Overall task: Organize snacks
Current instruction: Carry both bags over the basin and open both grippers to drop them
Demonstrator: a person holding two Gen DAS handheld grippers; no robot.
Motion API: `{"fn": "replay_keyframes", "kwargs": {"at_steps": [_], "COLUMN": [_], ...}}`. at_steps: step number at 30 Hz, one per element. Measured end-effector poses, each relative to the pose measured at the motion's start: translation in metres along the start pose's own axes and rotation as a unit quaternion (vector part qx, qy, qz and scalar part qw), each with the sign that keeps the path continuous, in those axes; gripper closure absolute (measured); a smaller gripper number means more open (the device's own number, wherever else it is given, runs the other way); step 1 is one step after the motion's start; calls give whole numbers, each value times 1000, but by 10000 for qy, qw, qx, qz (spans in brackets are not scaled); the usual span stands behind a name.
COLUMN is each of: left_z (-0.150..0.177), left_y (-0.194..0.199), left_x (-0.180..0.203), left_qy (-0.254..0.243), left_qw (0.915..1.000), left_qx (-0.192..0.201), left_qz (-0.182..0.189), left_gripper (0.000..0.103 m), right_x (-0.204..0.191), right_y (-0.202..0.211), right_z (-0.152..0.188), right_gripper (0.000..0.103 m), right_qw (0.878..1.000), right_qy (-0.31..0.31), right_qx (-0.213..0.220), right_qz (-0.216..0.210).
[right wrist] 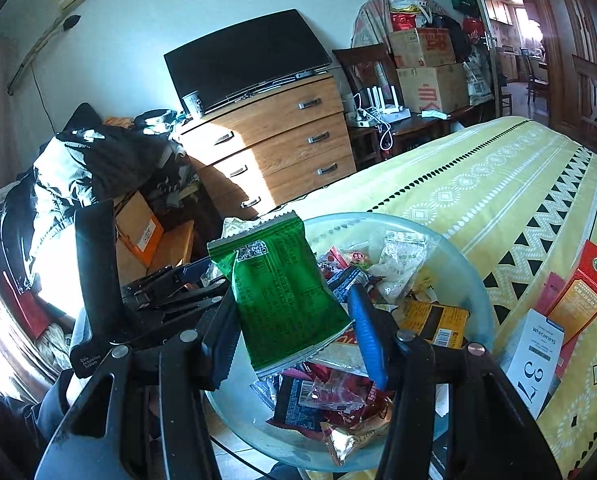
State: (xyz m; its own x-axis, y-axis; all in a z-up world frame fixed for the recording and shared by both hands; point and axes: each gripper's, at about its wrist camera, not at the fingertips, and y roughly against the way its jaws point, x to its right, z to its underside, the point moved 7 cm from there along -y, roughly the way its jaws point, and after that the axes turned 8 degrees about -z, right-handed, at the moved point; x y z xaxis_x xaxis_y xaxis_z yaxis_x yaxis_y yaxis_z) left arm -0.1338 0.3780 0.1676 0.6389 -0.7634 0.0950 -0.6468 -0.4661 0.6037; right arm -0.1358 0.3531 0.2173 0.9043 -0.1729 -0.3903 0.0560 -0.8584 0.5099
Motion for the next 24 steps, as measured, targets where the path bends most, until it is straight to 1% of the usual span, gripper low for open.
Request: {"fn": "replay_keyframes", "kwargs": {"at_steps": [8, 24], "left_z": [1, 2], "left_y": [-4, -7], "left_x": [-8, -8], "left_qy": [30, -7], "left_qw": [10000, 9999], "left_qx": [-58, -103], "left_qz": [11, 44], "left_gripper": [43, 43], "right_x": [0, 0], "right_y": [-6, -11], "right_z": [1, 8], "right_gripper": [47, 47], "right_qw": [10000, 9999], "right_qy": [-24, -65], "right_qx": [-60, -120], "right_qz": [-35, -60]}}
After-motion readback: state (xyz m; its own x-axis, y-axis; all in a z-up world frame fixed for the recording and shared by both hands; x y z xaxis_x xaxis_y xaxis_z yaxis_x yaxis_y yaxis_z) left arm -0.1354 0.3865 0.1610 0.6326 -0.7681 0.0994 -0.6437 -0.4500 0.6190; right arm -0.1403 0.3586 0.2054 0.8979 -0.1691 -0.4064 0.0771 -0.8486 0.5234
